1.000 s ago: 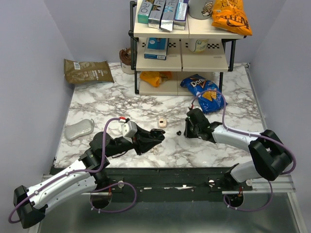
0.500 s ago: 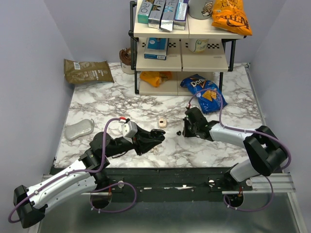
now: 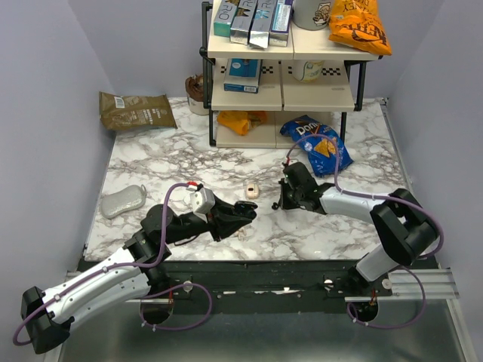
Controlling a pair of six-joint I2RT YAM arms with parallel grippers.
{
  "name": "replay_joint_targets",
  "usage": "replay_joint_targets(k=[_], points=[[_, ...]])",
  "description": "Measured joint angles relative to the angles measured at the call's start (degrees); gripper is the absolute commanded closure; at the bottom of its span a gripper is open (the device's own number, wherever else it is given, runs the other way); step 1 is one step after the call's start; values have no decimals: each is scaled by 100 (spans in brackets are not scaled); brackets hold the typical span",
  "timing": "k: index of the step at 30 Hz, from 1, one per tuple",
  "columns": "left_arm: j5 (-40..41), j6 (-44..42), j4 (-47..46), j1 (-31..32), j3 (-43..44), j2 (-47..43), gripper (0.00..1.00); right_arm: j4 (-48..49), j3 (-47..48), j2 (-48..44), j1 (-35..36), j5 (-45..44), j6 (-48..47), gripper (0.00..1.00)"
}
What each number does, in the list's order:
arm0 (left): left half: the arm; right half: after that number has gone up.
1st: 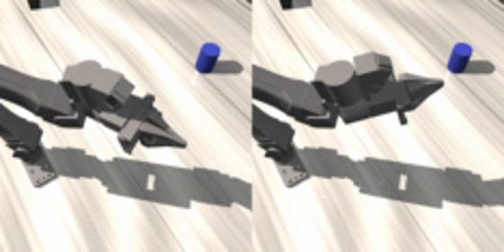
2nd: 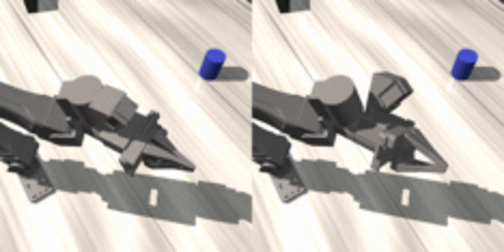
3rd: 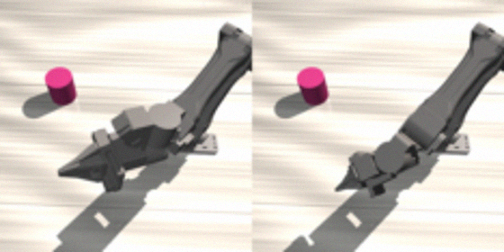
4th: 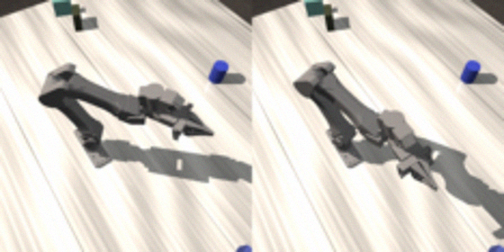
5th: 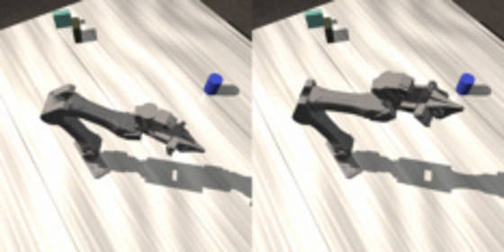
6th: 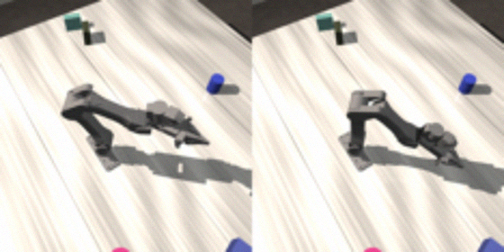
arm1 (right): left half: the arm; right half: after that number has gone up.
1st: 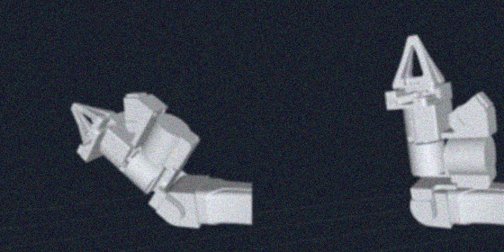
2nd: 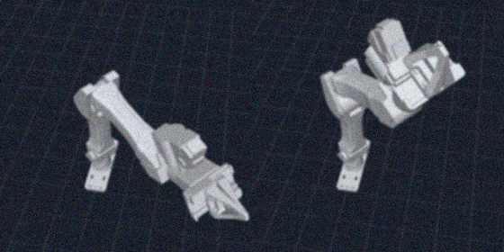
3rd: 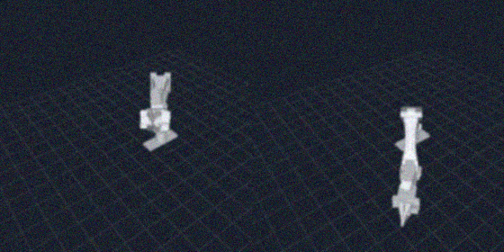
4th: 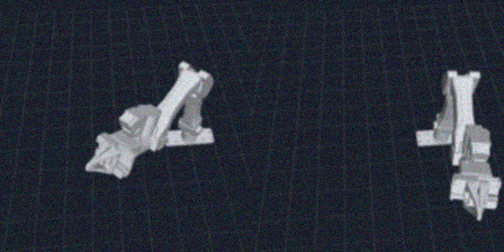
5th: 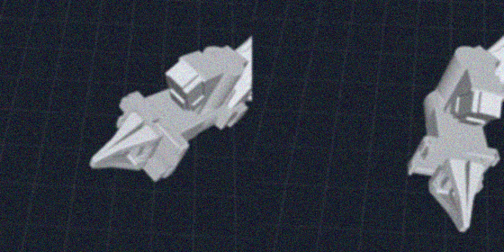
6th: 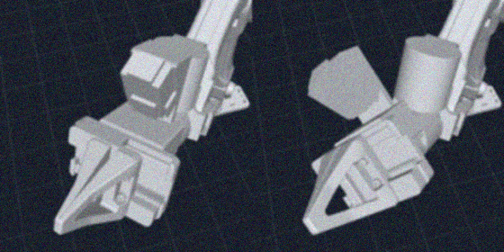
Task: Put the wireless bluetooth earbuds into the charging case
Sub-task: Pick up the earbud from the center of the board.
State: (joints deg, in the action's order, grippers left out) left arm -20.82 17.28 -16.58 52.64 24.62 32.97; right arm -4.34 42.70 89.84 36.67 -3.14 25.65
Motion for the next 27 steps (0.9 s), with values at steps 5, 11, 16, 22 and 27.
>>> replay_joint_targets(k=[5, 11, 16, 22, 27], points=[[9, 0, 0, 0, 0, 17, 100, 4, 109, 101, 0, 68, -208, 99], [26, 0, 0, 0, 0, 55, 100, 61, 238, 234, -2, 361, -417, 97], [39, 0, 0, 0, -2, 55, 100, 111, 328, 332, -2, 544, -531, 89], [66, 0, 0, 0, -2, 52, 100, 107, 411, 323, -2, 474, -542, 72], [83, -9, 7, 0, -2, 22, 100, -2, 409, -22, -2, 205, -507, 65]])
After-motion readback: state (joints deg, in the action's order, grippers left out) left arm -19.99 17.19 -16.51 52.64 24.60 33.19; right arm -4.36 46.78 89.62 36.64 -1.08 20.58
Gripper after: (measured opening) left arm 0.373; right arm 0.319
